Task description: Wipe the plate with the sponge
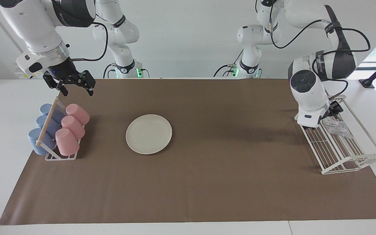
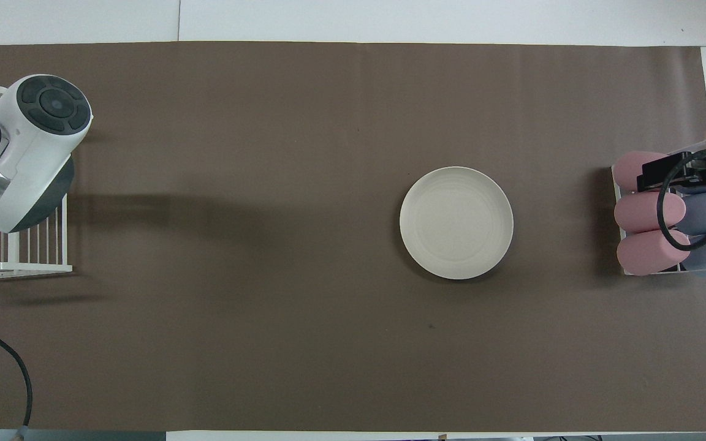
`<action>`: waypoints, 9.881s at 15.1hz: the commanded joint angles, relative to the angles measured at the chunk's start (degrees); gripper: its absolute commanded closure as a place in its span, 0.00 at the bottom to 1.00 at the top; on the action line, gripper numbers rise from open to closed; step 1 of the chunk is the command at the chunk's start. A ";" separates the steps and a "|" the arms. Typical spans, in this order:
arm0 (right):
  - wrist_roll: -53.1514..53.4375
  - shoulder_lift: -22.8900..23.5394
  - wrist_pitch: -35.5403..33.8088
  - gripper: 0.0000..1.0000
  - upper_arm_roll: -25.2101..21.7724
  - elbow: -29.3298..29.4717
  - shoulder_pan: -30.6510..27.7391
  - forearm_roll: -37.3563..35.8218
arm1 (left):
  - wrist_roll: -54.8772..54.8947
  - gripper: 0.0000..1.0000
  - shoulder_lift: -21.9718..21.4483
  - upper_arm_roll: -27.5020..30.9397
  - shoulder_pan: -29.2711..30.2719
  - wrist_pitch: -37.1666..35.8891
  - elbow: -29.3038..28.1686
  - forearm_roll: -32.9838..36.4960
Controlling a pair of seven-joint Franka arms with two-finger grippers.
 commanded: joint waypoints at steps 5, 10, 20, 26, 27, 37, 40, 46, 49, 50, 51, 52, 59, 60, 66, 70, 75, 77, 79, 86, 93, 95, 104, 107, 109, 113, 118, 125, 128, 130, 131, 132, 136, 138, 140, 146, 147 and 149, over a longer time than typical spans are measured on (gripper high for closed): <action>0.96 -0.09 -0.27 0.00 0.11 -0.10 -0.19 0.35 | -2.56 0.12 -0.92 0.03 1.09 2.72 -3.22 2.57; 0.87 -0.09 -0.27 0.00 0.11 -0.10 -0.19 0.35 | -2.56 0.65 -0.84 0.03 1.09 1.93 -2.78 2.57; 0.96 -0.09 -0.27 0.00 0.11 -0.10 -0.10 0.35 | -1.94 1.00 -0.48 -0.06 0.74 -0.01 -0.24 2.40; 0.96 -0.09 -0.27 0.00 0.11 -0.10 -0.10 0.35 | 4.19 1.00 -1.19 -0.41 0.30 -7.72 8.52 -8.19; 0.96 -0.09 -0.27 0.00 0.11 -0.10 -0.19 0.35 | 5.60 1.00 -0.93 -0.41 0.21 -10.87 11.51 -11.98; 1.13 -0.09 -1.58 0.00 -0.33 -0.10 -1.77 0.35 | 5.88 1.00 -5.14 0.47 4.33 -23.04 21.30 -63.63; 5.06 -0.09 -1.58 0.00 -0.42 -0.01 -1.94 0.44 | 5.71 1.00 -6.19 0.30 6.18 -22.77 19.99 -77.01; 17.91 -0.18 -1.85 0.00 0.11 -0.18 -1.42 0.96 | 7.27 1.00 -16.02 0.12 5.05 -11.82 -0.36 -101.71; 18.97 -0.18 -1.32 0.00 0.11 -0.27 -1.42 0.96 | 15.97 1.00 -21.48 -0.32 1.45 -6.27 -11.45 -112.62; 20.19 -0.18 -1.15 0.00 0.11 -0.36 -1.68 1.23 | 17.20 1.00 -22.45 -0.32 0.31 -4.33 -13.92 -115.69; 20.90 -0.35 -0.88 0.00 0.02 -1.06 -1.42 1.05 | 19.22 1.00 -23.33 -0.32 -1.01 -2.66 -16.47 -119.90; 21.08 -0.96 -0.71 0.00 0.11 -2.11 -1.33 0.36 | 22.63 1.00 -23.42 -0.32 -1.81 -2.21 -18.06 -124.03; 42.67 -2.82 1.75 0.00 0.37 -6.07 0.34 0.88 | 44.43 1.00 -22.81 -0.41 -7.25 0.69 -26.32 -141.01; 44.27 -2.82 1.23 0.00 0.81 -5.98 0.34 0.96 | 46.64 1.00 -23.07 -0.41 -8.57 1.65 -28.25 -143.47; 63.03 -2.64 1.65 0.00 3.01 -5.02 6.91 1.84 | 48.15 1.00 -22.98 -0.41 -12.01 3.51 -31.08 -150.44; 82.75 -2.73 1.84 0.00 3.10 -4.49 16.23 5.52 | 48.15 1.00 -23.16 -0.41 -12.36 3.42 -31.26 -150.44; 92.71 -2.73 5.27 0.00 4.68 -4.66 23.01 6.59 | 48.15 1.00 -23.25 -0.41 -12.53 2.98 -31.52 -150.44; 92.98 -2.47 5.97 0.00 5.82 -4.75 23.28 10.96 | 48.15 1.00 -23.25 -0.41 -13.06 2.72 -31.61 -150.44; 95.86 -1.24 9.30 0.00 6.79 -4.75 25.20 13.70 | 48.07 1.00 -23.25 -0.41 -13.15 2.89 -31.52 -150.44; 95.88 -0.79 16.17 0.00 6.97 -8.26 27.14 14.06 | 47.98 1.00 -23.34 -0.41 -13.15 2.63 -31.61 -150.36; 95.88 -0.35 22.13 0.00 7.05 -10.63 26.97 18.71 | 47.98 1.00 -23.42 -0.32 -13.15 1.75 -31.87 -150.35; 95.79 -0.35 26.00 0.00 7.05 -12.22 27.06 19.51 | 47.98 1.00 -23.42 -0.32 -13.15 1.66 -31.87 -150.35; 96.06 -0.18 26.89 0.00 7.05 -13.63 29.25 19.60 | 47.98 1.00 -23.86 -0.23 -13.15 1.31 -32.66 -150.27; 95.97 -0.18 26.89 0.00 7.05 -13.72 29.25 19.60 | 47.98 1.00 -23.86 -0.23 -13.15 1.31 -32.67 -150.27; 96.14 -0.18 26.80 0.00 7.05 -13.63 28.91 19.60 | 47.98 1.00 -23.86 -0.23 -13.15 1.22 -32.67 -150.27; 96.14 -0.09 28.81 0.61 7.05 -13.89 29.08 19.51 | 47.98 1.00 -23.95 -0.23 -13.06 1.14 -32.67 -150.18; 95.88 -0.09 31.55 1.00 7.05 -14.42 29.26 19.51 | 47.98 1.00 -23.95 -0.14 -13.15 1.13 -32.67 -150.18; 95.79 0.00 31.55 1.00 7.05 -14.42 29.26 19.51 | 47.80 0.86 -24.21 -0.14 -13.15 1.13 -32.67 -149.74; 95.62 0.00 31.46 1.00 7.05 -14.42 29.26 19.42 | 47.54 0.00 -24.65 -0.23 -13.15 1.66 -32.67 -149.65; 94.57 -0.09 31.02 1.00 7.05 -14.60 29.08 18.99 | 47.45 0.00 -24.74 -0.32 -13.15 1.66 -32.67 -149.65; 92.82 -0.26 30.85 1.00 6.97 -15.38 28.73 18.55 | 47.45 0.00 -24.74 -0.23 -13.15 1.75 -32.67 -149.65; 90.89 -0.61 30.76 1.00 6.88 -16.52 28.47 18.28 | 47.45 0.00 -24.74 -0.23 -13.15 1.75 -32.67 -149.65; 88.15 0.25 31.90 1.00 6.79 -18.90 26.27 12.85 | 47.36 0.00 -24.74 -0.23 -13.15 1.84 -32.67 -149.65; 88.32 2.62 35.31 1.00 6.79 -20.22 24.61 11.43 | 47.36 0.00 -24.65 -0.15 -13.06 2.01 -32.67 -149.48; 88.50 6.04 38.13 1.00 6.70 -20.22 22.76 10.38 | 46.84 0.00 -24.74 -0.06 -12.71 2.97 -32.49 -149.21; 88.32 8.17 49.55 1.00 6.79 -28.56 18.44 3.25 | 45.26 0.00 -25.53 0.12 -7.63 4.91 -31.96 -137.64; 88.76 8.87 50.09 1.00 6.88 -29.27 18.79 3.25 | 44.21 0.00 -25.97 0.03 -6.40 5.00 -31.44 -134.39; 88.94 9.49 50.10 1.00 6.97 -29.89 19.06 3.25 | 41.14 0.00 -26.06 0.12 -4.46 5.00 -29.69 -128.15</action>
